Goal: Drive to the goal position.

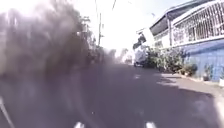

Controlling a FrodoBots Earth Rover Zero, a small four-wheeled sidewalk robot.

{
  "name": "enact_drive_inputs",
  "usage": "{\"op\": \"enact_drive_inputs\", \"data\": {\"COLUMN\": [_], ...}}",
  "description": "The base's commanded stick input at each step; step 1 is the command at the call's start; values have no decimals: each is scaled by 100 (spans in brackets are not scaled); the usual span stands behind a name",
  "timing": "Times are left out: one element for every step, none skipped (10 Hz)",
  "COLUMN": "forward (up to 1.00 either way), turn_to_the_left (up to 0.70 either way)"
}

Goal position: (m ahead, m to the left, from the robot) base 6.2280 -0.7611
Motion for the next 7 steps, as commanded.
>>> {"op": "enact_drive_inputs", "data": {"forward": [70, 70, 70, 70, 70, 70, 70], "turn_to_the_left": [0, 0, 0, 0, 0, 0, 0]}}
